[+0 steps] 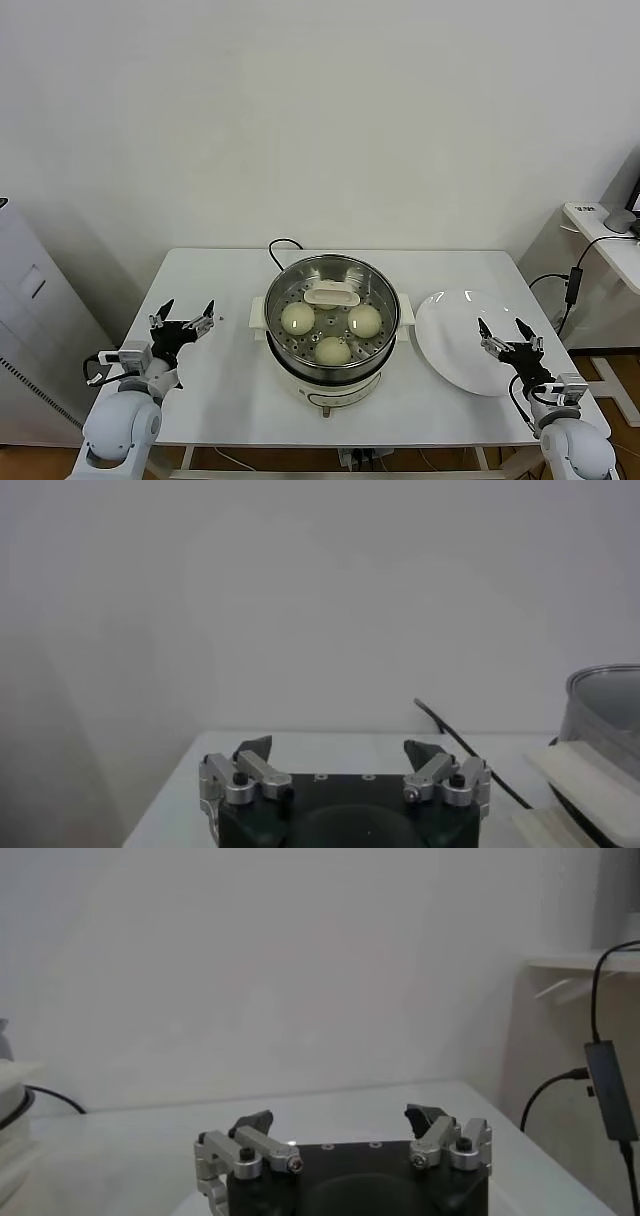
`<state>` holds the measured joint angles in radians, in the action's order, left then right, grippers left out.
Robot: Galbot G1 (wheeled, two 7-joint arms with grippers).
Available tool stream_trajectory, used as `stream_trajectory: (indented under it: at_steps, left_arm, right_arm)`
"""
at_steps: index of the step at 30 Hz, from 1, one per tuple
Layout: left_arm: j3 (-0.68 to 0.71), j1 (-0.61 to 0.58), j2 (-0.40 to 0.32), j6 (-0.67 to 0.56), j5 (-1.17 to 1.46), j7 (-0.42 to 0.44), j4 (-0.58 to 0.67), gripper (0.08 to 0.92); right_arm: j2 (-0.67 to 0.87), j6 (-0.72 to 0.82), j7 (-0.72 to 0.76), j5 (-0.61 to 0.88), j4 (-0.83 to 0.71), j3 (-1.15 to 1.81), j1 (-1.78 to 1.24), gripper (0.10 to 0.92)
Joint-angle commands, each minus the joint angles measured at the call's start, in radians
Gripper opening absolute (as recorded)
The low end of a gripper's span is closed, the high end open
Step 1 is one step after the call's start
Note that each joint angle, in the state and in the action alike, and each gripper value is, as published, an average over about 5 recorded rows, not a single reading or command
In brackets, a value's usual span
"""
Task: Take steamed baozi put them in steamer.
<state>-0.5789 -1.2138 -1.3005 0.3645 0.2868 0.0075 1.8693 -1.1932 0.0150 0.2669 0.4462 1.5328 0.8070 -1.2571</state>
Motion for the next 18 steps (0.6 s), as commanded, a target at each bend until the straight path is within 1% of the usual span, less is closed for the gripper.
stream_trajectory:
  at_steps: [1,13,18]
  left_arm:
    - [-0.005,-0.002,0.001,0.002,0.011,-0.003,-0.005,0.823]
    - [-0.010,-0.005,0.013,0.009,0.037,-0.006,-0.007,0.823]
    - [-0.006,-0.004,0.005,0.010,0.032,-0.006,-0.008,0.823]
  right_arm:
    - [0.000,0.004,0.000,-0.006,0.004,0.001,0.000,0.823]
    - [-0.010,0.027,-0.005,-0.031,0.025,0.007,-0.003,0.823]
    - [-0.015,0.020,-0.003,-0.037,0.026,0.007,-0.004,0.823]
